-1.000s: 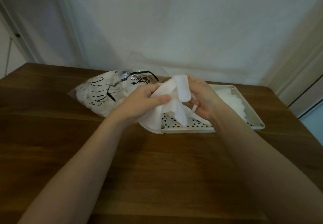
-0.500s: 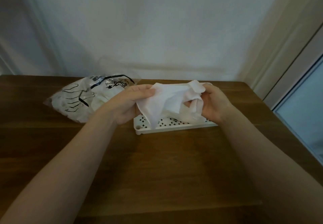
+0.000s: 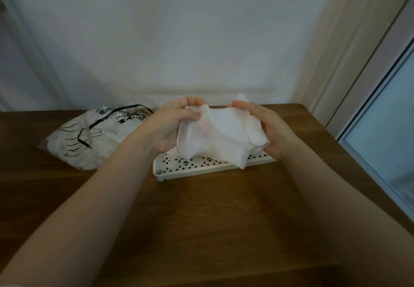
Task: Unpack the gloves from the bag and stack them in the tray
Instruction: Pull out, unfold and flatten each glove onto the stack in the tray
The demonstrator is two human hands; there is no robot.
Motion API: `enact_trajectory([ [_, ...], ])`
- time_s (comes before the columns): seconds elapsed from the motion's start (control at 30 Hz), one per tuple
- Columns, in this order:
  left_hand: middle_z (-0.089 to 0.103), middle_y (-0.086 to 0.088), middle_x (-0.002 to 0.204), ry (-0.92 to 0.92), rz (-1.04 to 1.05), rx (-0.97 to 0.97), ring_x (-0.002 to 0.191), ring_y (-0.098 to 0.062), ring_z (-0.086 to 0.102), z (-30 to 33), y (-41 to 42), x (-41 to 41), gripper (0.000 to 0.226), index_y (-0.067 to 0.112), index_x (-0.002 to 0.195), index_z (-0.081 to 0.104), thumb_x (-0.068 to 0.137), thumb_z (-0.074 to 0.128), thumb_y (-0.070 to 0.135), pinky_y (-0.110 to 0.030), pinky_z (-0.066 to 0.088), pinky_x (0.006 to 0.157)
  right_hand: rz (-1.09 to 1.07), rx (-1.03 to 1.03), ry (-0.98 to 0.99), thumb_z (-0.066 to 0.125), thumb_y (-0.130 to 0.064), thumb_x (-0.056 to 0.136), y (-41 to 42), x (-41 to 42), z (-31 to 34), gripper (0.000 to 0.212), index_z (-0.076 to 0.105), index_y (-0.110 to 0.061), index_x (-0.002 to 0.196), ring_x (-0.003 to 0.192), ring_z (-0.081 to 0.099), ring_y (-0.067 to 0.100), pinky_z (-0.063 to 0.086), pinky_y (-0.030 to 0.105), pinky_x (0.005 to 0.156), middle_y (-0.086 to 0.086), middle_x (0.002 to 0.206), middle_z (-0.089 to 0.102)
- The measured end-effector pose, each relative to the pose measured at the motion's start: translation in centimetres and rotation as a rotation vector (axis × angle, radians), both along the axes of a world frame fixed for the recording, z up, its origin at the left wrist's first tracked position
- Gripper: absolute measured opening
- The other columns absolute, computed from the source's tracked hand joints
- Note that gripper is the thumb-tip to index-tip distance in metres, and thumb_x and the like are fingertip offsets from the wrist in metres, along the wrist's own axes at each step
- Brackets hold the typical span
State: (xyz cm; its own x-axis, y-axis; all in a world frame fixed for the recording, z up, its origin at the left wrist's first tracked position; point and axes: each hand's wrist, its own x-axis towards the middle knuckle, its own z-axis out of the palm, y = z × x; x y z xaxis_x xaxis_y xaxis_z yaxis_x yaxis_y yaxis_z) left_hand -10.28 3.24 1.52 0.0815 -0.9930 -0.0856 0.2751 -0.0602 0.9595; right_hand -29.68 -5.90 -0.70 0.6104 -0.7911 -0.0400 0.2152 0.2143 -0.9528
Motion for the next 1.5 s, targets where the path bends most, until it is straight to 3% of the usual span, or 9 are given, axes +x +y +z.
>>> enact_trajectory([
  [0.2, 0.062, -0.007, 0.087, 0.011, 0.053, -0.035, 0.069, -0.016, 0.063, -0.1, -1.3, -3.2, 0.032, 0.016, 0.092, 0.058, 0.093, 0.038, -0.009, -0.026, 0.055, 0.060, -0.480, -0.288, 0.259, 0.068, -0.016, 0.084, -0.8, -1.6, 0.4, 0.003, 0.071, -0.017, 0.083, 0.080, 0.060, 0.014, 0.052, 0.034, 0.081, -0.005, 0.081, 0.066],
  [0.43, 0.069, -0.004, 0.082, -0.084, 0.030, -0.036, 0.072, -0.014, 0.065, -0.3, -2.0, -4.5, 0.046, 0.013, 0.066, 0.064, 0.093, 0.035, -0.009, -0.027, 0.056, 0.063, -0.311, -0.469, 0.209, 0.040, 0.017, 0.083, -2.7, -4.9, 2.2, 0.050, 0.058, -0.016, 0.115, 0.078, 0.063, 0.001, 0.051, 0.018, 0.060, -0.004, 0.112, 0.062],
  [0.67, 0.059, -0.001, 0.097, -0.628, 0.208, 0.189, 0.080, -0.015, 0.057, -3.9, -3.2, -1.0, 0.040, 0.015, 0.070, 0.064, 0.095, 0.038, -0.002, -0.032, 0.054, 0.076, -0.073, -0.683, 0.945, 0.042, 0.004, 0.088, -4.7, -0.9, -1.6, 0.055, 0.050, -0.028, 0.133, 0.076, 0.049, 0.003, 0.035, 0.009, 0.049, -0.008, 0.119, 0.047],
  [0.87, 0.052, -0.004, 0.098, -0.968, 0.272, 0.175, 0.069, -0.014, 0.048, -3.9, -3.0, 0.8, 0.040, 0.013, 0.088, 0.069, 0.098, 0.032, 0.000, -0.015, 0.029, 0.053, -0.191, -0.771, 0.985, 0.044, -0.010, 0.095, -6.1, 1.6, -3.1, 0.030, 0.057, -0.023, 0.118, 0.076, 0.051, 0.009, 0.038, 0.018, 0.056, -0.001, 0.104, 0.056],
  [1.0, 0.056, -0.014, 0.114, -1.050, 0.277, 0.216, 0.093, -0.032, 0.056, -4.0, -3.7, 1.4, 0.041, 0.016, 0.096, 0.068, 0.096, 0.032, -0.003, -0.015, 0.033, 0.051, -0.377, -0.710, 0.858, 0.049, -0.009, 0.093, -6.8, 1.9, -3.8, 0.016, 0.060, -0.016, 0.103, 0.079, 0.052, 0.012, 0.043, 0.022, 0.062, 0.001, 0.099, 0.059],
  [1.13, 0.058, -0.004, 0.079, -1.077, 0.240, 0.241, 0.057, -0.014, 0.048, -4.8, -4.6, 1.8, 0.029, 0.019, 0.098, 0.063, 0.097, 0.036, 0.007, -0.020, 0.035, 0.047, -0.460, -0.736, 0.915, 0.044, -0.008, 0.096, -7.2, 2.2, -3.7, 0.020, 0.058, -0.014, 0.109, 0.082, 0.052, 0.011, 0.042, 0.020, 0.065, 0.001, 0.105, 0.059],
  [1.27, 0.062, -0.006, 0.083, -1.138, 0.210, 0.225, 0.074, -0.018, 0.055, -5.6, -5.1, 1.7, 0.026, 0.007, 0.093, 0.064, 0.093, 0.050, 0.029, -0.033, 0.046, 0.070, -0.526, -1.252, 1.154, 0.050, 0.000, 0.087, -6.1, 2.8, -4.0, 0.031, 0.060, -0.009, 0.114, 0.117, 0.049, 0.032, 0.032, 0.041, 0.102, 0.011, 0.120, 0.060],
  [1.37, 0.062, 0.003, 0.095, -1.202, 0.184, 0.204, 0.088, -0.014, 0.056, -5.8, -5.1, 1.8, 0.013, 0.019, 0.087, 0.059, 0.089, 0.059, 0.033, -0.031, 0.045, 0.080, -0.149, -1.561, 1.060, 0.052, -0.018, 0.093, -3.9, 4.7, -4.0, 0.033, 0.057, -0.008, 0.125, 0.136, 0.033, 0.033, 0.012, 0.045, 0.114, 0.012, 0.140, 0.048],
  [1.5, 0.056, 0.000, 0.120, -1.219, 0.191, 0.234, 0.095, -0.016, 0.054, -6.2, -5.1, 2.3, 0.023, 0.019, 0.110, 0.060, 0.088, 0.060, 0.012, -0.030, 0.047, 0.082, 0.364, -1.381, 1.445, 0.026, -0.060, 0.094, -3.3, 5.3, -5.0, 0.067, 0.014, -0.027, 0.150, 0.146, 0.000, 0.017, -0.014, 0.046, 0.114, -0.003, 0.159, 0.009],
])
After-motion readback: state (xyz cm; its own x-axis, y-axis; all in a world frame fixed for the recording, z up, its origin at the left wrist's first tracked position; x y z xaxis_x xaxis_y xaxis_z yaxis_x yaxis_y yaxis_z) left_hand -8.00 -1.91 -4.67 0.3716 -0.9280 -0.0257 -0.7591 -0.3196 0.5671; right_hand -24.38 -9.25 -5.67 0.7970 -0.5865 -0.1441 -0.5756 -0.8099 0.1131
